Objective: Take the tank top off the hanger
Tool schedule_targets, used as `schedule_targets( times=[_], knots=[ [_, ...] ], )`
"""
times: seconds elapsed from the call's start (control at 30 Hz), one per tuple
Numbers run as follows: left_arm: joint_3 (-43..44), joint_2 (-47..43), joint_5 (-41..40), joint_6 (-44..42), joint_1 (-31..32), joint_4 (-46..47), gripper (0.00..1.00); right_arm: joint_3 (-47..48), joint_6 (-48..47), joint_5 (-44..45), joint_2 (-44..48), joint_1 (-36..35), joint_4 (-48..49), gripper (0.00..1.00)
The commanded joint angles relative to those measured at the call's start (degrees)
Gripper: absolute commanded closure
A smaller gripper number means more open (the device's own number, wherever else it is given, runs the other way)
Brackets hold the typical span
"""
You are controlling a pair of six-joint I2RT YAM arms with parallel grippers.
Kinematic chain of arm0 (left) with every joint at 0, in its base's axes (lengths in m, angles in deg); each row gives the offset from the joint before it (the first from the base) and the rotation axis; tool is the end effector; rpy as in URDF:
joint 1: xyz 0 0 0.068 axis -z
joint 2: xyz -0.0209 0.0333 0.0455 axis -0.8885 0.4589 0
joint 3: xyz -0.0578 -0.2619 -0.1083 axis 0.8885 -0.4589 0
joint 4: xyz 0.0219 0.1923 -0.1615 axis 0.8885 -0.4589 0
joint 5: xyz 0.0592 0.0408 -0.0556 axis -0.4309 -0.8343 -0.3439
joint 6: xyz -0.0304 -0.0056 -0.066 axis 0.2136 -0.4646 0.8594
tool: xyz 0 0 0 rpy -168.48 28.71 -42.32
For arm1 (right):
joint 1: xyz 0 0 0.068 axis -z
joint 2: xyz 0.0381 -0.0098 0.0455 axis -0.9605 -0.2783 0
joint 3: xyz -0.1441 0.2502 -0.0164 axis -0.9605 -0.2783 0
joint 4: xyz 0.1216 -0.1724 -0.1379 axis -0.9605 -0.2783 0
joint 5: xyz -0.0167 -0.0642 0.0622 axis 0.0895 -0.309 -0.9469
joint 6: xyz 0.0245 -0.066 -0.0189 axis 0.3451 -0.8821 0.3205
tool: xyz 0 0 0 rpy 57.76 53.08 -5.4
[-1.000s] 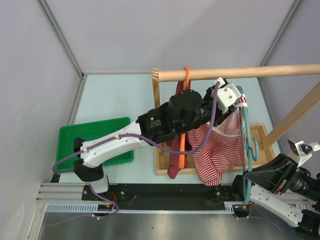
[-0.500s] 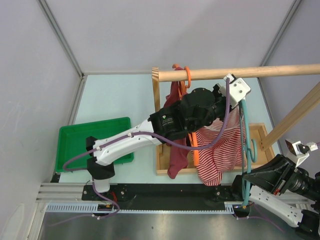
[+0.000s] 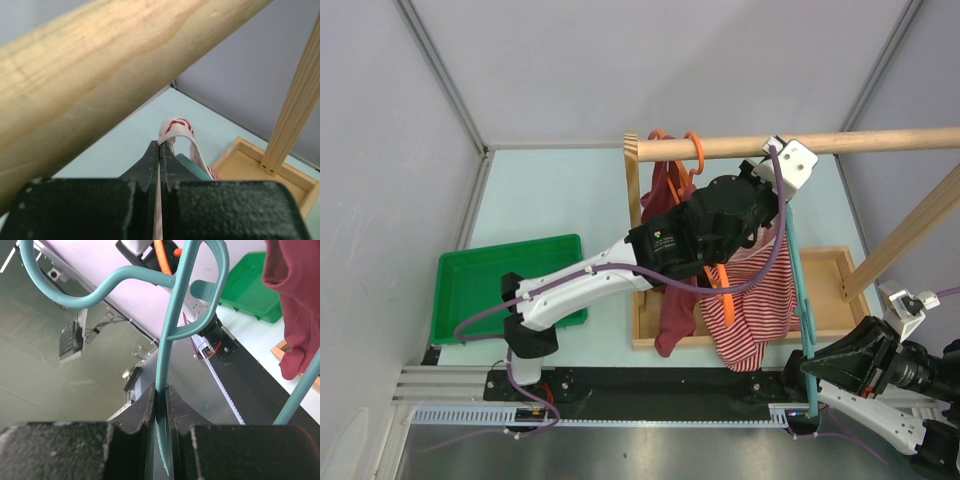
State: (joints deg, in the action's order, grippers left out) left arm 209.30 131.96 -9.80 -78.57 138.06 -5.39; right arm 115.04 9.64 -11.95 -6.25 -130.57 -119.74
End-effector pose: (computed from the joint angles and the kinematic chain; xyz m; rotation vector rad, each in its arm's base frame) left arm 0.1421 -0.4119 0.5242 0.6762 1.4032 -0.4442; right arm -0.0495 -0.0434 0.3790 -0.4633 1.6007 1.6037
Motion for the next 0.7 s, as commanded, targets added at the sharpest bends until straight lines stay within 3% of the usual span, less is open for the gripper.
schedule_targets(
  times=[0.0,0.47,0.67],
  knots=[
    [3.1,1.4,-3.3,-1.6,-1.4,3.4,1.00,0.3,-4.2,-4.1,0.9,0.7,1.5,1.00],
    [1.4,-0.3,-0.3,1.1,-2.5,0.9,1.00,5.3,-9.0,0.1,0.9,1.4,-2.9,1.00],
    [-2.9,-3.6,4.8,3.8,-2.3,0.7,1.00,6.4,-9.6,12.0,1.0,1.7,-2.7,1.00]
  ],
)
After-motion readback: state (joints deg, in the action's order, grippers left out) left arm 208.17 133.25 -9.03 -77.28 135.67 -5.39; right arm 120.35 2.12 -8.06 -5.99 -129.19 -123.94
